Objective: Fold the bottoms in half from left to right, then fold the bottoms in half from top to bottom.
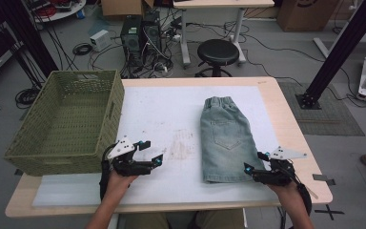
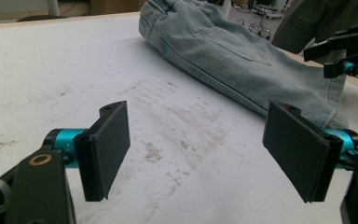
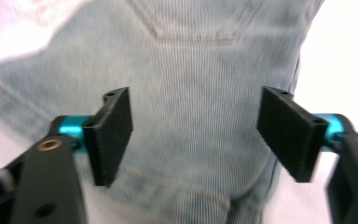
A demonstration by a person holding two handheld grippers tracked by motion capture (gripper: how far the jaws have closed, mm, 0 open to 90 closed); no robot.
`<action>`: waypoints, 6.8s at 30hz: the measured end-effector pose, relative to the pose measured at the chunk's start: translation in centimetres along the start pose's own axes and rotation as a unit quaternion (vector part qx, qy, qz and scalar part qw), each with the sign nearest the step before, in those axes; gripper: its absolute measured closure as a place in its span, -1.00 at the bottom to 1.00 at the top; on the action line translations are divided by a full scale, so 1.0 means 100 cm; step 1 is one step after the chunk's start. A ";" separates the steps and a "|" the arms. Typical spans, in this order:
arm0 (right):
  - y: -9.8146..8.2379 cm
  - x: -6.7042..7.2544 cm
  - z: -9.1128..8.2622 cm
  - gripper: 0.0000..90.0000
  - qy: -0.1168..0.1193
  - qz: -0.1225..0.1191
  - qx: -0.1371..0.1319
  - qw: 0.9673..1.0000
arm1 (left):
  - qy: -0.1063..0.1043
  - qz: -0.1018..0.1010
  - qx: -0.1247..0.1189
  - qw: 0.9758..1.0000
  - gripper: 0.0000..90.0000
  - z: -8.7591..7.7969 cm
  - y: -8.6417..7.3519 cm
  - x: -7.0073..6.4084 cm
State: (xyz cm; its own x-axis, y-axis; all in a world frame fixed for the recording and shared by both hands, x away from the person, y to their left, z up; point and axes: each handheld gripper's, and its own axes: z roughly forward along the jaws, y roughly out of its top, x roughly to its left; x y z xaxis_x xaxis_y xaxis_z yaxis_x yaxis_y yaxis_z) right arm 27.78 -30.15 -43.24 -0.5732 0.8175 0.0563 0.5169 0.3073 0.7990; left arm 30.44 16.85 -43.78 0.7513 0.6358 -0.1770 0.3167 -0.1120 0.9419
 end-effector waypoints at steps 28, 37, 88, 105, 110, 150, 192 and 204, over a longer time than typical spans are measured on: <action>0.067 0.052 0.106 -0.48 0.004 -0.087 0.079 0.993 | -0.004 0.000 0.000 1.000 -0.49 0.002 0.000 -0.001; 0.040 0.065 0.085 -0.43 0.027 -0.101 0.077 0.992 | -0.003 0.001 0.002 1.000 -0.49 0.002 0.000 -0.001; 0.074 -0.021 0.059 -0.27 -0.055 0.026 -0.010 0.998 | -0.011 -0.010 -0.015 1.000 -0.49 0.005 0.005 -0.005; 0.049 -0.004 0.005 -0.54 -0.063 -0.034 -0.048 0.996 | -0.008 -0.013 -0.038 0.999 -0.49 0.019 0.025 -0.011; 0.047 -0.006 0.001 -0.54 -0.065 -0.030 -0.055 0.996 | -0.009 -0.010 -0.036 0.999 -0.49 0.020 0.026 -0.013; 0.043 -0.010 0.005 -0.54 -0.056 -0.026 -0.046 0.997 | -0.005 -0.024 0.019 1.000 -0.49 0.099 0.052 -0.018; 0.034 -0.036 0.036 0.07 -0.079 0.026 0.022 0.996 | -0.001 -0.091 0.149 0.985 0.85 0.178 0.033 -0.049; 0.023 -0.046 0.052 0.73 -0.038 0.063 0.052 0.996 | -0.004 -0.090 0.126 0.988 0.86 0.172 0.031 -0.048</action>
State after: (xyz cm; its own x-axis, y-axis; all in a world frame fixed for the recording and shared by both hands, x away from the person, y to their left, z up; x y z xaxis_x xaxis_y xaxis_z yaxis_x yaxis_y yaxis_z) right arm 34.96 -30.69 -44.76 -0.4526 0.8857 0.1038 0.6468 0.2459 0.7220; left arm 37.78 0.30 -44.96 0.6743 0.6565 -0.3380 0.5782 -0.1846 0.7948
